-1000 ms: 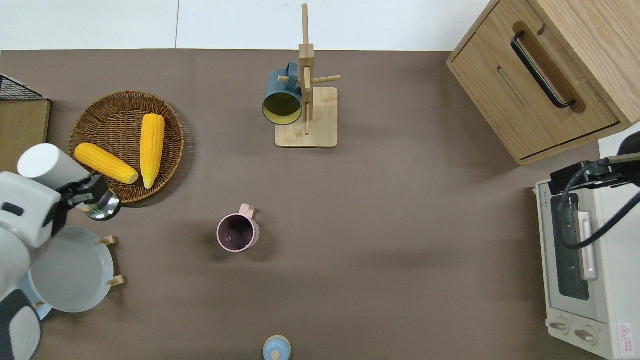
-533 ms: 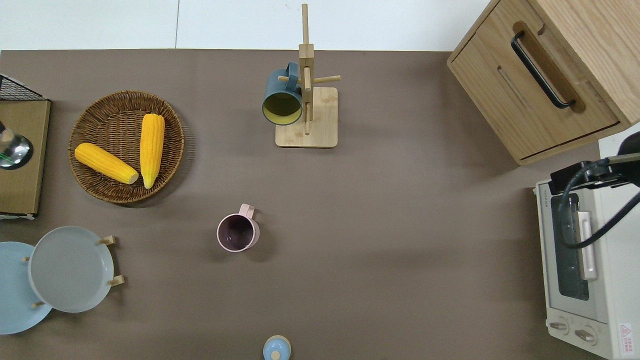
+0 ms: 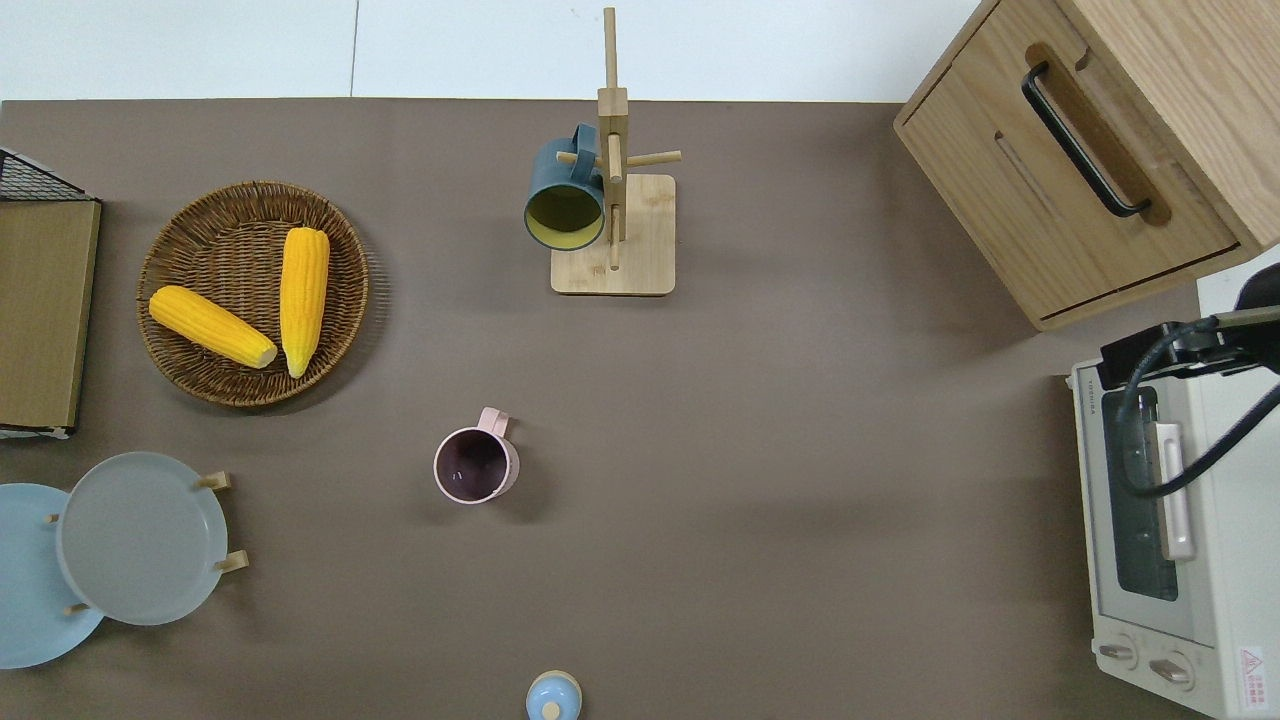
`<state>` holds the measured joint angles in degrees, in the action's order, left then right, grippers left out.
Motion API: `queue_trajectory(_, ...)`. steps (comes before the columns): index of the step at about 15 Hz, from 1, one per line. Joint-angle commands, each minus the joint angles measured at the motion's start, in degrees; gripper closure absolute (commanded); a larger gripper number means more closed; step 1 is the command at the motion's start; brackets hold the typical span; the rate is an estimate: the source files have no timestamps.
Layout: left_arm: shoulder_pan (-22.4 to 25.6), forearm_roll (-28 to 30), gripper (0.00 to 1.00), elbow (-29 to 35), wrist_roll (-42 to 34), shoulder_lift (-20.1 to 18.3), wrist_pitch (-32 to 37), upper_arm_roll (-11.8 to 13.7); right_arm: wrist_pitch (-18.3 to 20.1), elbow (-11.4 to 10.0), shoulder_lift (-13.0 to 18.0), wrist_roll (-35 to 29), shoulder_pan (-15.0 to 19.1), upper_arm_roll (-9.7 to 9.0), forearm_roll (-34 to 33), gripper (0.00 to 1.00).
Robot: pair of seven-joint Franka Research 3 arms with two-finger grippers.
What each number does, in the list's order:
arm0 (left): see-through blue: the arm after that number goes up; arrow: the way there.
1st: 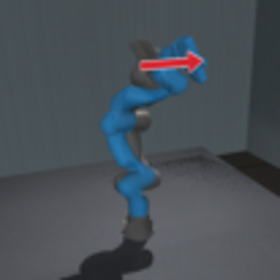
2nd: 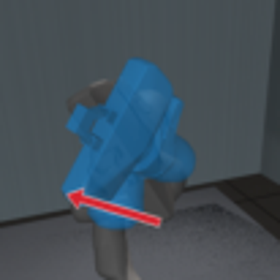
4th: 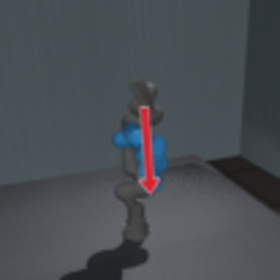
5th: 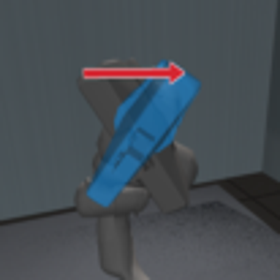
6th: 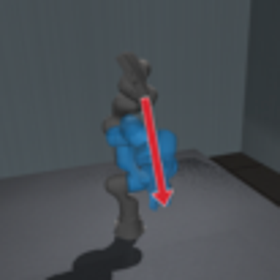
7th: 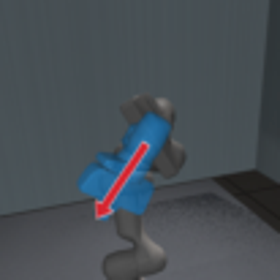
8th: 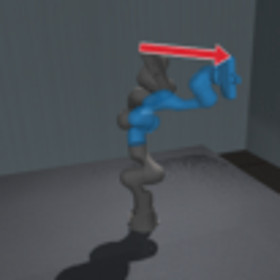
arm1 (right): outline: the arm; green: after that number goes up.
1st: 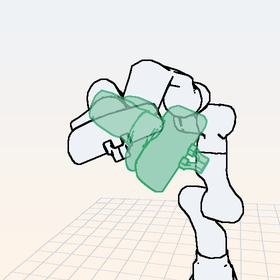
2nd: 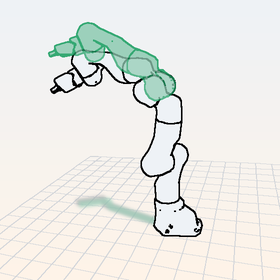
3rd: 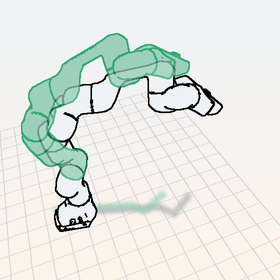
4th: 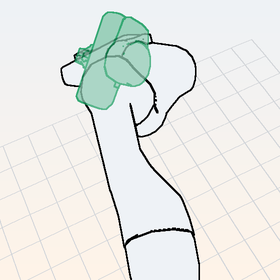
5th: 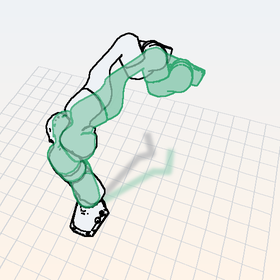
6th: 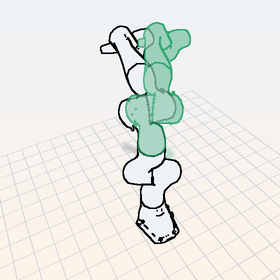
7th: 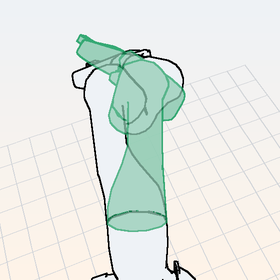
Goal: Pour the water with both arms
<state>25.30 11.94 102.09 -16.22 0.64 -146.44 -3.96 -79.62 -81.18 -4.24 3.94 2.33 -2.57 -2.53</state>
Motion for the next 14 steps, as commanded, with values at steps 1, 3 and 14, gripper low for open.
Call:
queue_trajectory(1, 3.5, 8.7, 1.00, -2.9, -10.7, 3.6, 0.0, -0.3, -0.2, -1.1, 1.1, 1.3, 0.5, -0.24, 0.2, 0.009)
queue_trajectory(3, 4.9, 12.2, 1.00, -4.3, -15.6, 5.7, -0.2, -0.3, -0.2, -1.1, 1.1, 1.3, 0.5, -0.24, 0.2, 0.009)
queue_trajectory(14, 8.0, 32.1, 1.00, -5.7, -40.8, 13.0, -5.2, -0.4, -0.2, -1.2, 1.1, 1.3, 0.5, -0.24, 0.2, 0.009)
